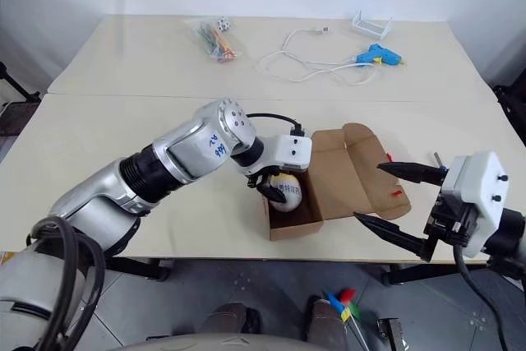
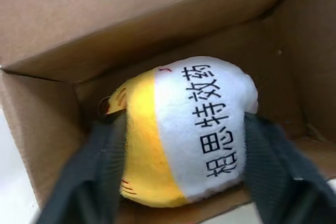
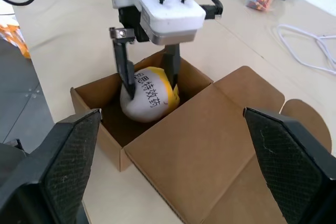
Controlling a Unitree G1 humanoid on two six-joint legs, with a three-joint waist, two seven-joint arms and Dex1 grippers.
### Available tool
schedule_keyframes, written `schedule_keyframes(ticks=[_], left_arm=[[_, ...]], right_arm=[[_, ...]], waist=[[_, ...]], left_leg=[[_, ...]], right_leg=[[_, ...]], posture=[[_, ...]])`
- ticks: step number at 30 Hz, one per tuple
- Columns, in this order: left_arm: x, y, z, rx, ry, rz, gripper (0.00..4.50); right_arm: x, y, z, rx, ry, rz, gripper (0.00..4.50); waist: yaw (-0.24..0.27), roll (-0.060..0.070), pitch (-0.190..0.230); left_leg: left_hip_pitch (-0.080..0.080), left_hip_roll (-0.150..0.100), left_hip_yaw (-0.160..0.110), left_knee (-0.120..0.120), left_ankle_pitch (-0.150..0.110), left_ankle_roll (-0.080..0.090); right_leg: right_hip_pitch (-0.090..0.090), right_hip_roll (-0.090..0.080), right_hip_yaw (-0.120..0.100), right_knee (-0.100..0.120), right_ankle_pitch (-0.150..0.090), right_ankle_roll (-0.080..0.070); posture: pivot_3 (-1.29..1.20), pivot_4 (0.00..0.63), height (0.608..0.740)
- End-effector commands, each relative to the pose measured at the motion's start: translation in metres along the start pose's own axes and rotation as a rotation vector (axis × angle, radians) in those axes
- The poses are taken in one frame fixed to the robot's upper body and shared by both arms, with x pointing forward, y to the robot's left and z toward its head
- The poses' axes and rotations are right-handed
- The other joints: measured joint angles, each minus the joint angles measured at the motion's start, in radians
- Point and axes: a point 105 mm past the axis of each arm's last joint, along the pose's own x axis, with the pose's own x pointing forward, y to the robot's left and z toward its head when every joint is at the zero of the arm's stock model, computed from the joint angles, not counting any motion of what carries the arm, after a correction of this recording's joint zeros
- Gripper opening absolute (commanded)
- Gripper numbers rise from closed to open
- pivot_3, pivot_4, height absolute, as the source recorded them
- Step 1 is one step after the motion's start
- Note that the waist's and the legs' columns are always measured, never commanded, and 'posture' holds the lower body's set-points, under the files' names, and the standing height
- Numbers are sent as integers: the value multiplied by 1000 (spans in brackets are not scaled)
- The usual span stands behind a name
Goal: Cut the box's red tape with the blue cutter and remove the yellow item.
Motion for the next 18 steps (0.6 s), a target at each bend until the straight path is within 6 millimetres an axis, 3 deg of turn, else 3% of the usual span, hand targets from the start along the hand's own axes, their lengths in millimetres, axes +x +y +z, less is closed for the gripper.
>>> schedule_keyframes(ticks=[1,4,7,10,12,15,17,18], left_arm=[[-4,10,4,16,-35,64,1634],[-7,13,11,3,-106,67,825],[-17,12,27,-36,-289,23,104],[-48,13,47,-86,-642,-33,11],[-68,21,50,-102,-811,4,11],[-107,48,21,-202,-1035,226,11],[-122,51,2,-253,-1091,306,11],[-130,51,-17,-288,-1103,369,11]], right_arm=[[0,-1,7,-43,-28,-6,4500],[0,-2,6,-42,-29,-8,4500],[0,-2,6,-42,-32,-13,4500],[0,-3,7,-27,-46,-26,4500],[0,-3,8,-20,-54,-31,4500],[5,0,10,9,-97,-19,4500],[8,2,11,23,-122,-9,4500],[12,4,13,31,-145,4,4500]], waist=[[0,0,0],[0,0,0],[1,0,0],[-1,0,0],[-2,0,0],[-8,0,0],[-16,0,0],[-18,0,0]], left_leg=[[0,0,0,0,0,0],[0,-1,0,0,0,1],[-1,-1,0,0,0,1],[-2,-1,-1,1,0,1],[-2,-1,-2,1,0,1],[-1,-1,-2,1,0,1],[0,-1,-2,1,0,1],[1,-1,-2,1,0,1]], right_leg=[[0,0,0,0,0,0],[0,-1,0,0,0,0],[0,-1,0,0,0,0],[-1,-2,-1,1,0,0],[-1,-3,-2,2,0,0],[0,-3,-2,2,0,0],[0,-3,-1,4,0,0],[0,-3,-2,4,0,0]], posture=[[0,150,740],[0,150,740],[0,150,740],[0,150,740],[0,150,740],[0,150,740],[0,150,740],[0,150,740]])
